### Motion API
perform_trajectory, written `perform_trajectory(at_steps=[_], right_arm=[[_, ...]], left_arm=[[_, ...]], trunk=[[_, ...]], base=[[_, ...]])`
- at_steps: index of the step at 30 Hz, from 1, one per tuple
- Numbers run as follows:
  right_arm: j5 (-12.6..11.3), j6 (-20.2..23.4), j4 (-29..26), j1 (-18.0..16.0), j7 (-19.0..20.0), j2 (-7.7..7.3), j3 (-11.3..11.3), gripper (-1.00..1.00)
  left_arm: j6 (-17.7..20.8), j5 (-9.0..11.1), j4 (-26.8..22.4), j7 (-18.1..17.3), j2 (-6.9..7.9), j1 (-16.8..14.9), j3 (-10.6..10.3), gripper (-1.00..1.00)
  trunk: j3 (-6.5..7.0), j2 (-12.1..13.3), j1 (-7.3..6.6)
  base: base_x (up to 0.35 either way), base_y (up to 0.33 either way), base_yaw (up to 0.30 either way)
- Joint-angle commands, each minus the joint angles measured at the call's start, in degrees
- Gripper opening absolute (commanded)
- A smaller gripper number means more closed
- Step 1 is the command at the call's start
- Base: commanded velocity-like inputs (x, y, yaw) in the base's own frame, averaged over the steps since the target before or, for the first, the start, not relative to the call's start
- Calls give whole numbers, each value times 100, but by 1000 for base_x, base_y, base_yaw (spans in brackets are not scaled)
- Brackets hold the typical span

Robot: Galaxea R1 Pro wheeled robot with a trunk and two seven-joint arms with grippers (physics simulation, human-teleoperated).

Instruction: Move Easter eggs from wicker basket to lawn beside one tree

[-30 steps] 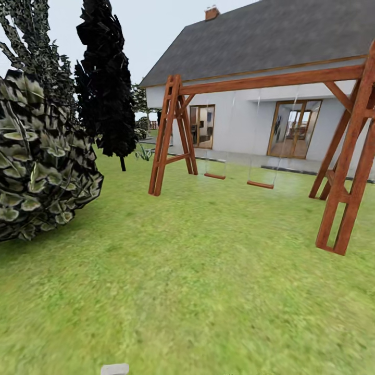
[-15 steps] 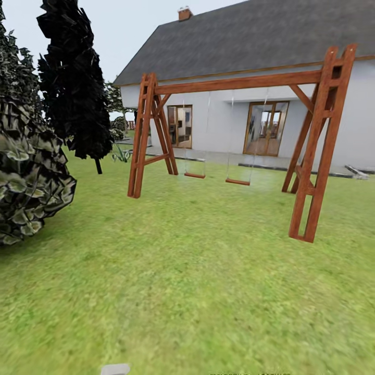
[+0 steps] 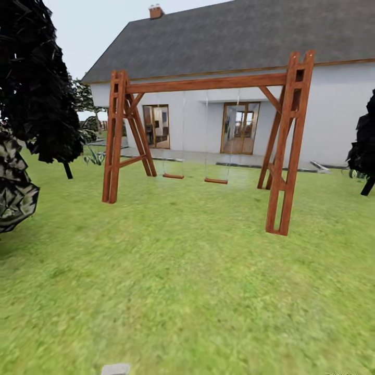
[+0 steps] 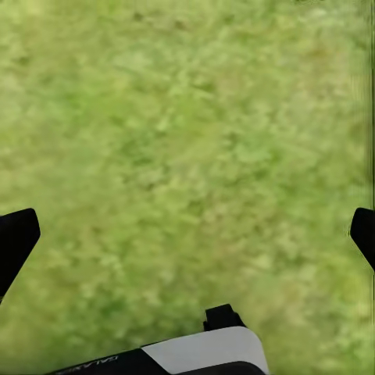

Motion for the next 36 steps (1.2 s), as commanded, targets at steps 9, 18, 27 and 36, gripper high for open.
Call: perform_trajectory(at_steps=[9, 18, 27, 36], right_arm=[[-56, -35, 7, -3, -3, 2, 3, 100], [-56, -35, 7, -3, -3, 2, 3, 100], [-56, -35, 7, -3, -3, 2, 3, 100], [-56, -35, 7, -3, -3, 2, 3, 100]], left_arm=[[-20, 0, 4, 19, -1, 0, -2, 100], [-19, 0, 4, 19, -1, -1, -2, 100], [-20, -2, 4, 20, -1, -1, -2, 100], [-19, 0, 4, 26, 3, 2, -1, 100]], trunk=[[-2, -3, 5], [-2, -3, 5], [-2, -3, 5], [-2, -3, 5]], base=[[294, -116, -277], [295, -153, -277], [293, -160, -277], [294, -160, -277]])
